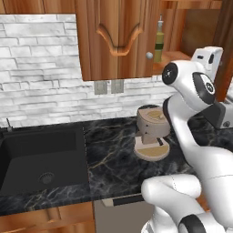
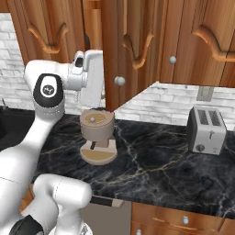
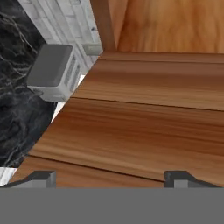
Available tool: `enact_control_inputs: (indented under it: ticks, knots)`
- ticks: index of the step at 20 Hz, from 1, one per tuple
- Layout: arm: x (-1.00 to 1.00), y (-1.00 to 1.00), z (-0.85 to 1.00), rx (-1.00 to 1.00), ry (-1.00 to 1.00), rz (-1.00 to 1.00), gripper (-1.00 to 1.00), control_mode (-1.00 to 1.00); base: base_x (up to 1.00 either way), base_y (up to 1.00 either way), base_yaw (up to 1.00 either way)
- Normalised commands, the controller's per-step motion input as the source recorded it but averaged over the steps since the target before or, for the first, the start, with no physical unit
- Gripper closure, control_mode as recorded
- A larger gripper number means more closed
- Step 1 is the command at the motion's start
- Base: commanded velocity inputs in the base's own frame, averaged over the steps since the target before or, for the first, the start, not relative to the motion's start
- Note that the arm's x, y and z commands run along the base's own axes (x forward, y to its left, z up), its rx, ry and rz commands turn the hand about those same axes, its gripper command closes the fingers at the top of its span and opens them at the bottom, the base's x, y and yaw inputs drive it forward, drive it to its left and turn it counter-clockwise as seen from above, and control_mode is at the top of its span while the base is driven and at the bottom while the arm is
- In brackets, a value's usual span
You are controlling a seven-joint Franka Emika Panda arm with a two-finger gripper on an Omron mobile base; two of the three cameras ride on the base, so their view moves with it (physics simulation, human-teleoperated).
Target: Move the oil and vinegar bottle and syrup bottle from the cabinet to the dining counter.
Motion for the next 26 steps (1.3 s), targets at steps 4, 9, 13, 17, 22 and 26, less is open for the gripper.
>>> enact_control_inputs:
  ticks: [4,9,13,17,22,26]
  knots:
    - [-0.30,-0.55,0.00,0.00,0.00,-0.13,-1.00,-1.00,0.00,0.00,0.00]
    - [-0.16,-0.61,-0.01,0.00,0.03,-0.12,-1.00,-1.00,0.00,0.00,0.00]
    - [-0.02,-0.67,-0.02,0.00,0.06,-0.12,-1.00,-1.00,0.00,0.00,0.00]
    - [-0.06,-0.57,-0.06,0.00,0.03,-0.05,-1.00,-1.00,0.00,0.00,0.00]
    - [-0.30,-0.20,-0.01,0.00,-0.08,0.00,-1.00,-1.00,0.00,0.00,0.00]
    - [-0.50,0.21,0.00,0.02,-0.19,0.00,-1.00,-1.00,0.00,0.00,0.00]
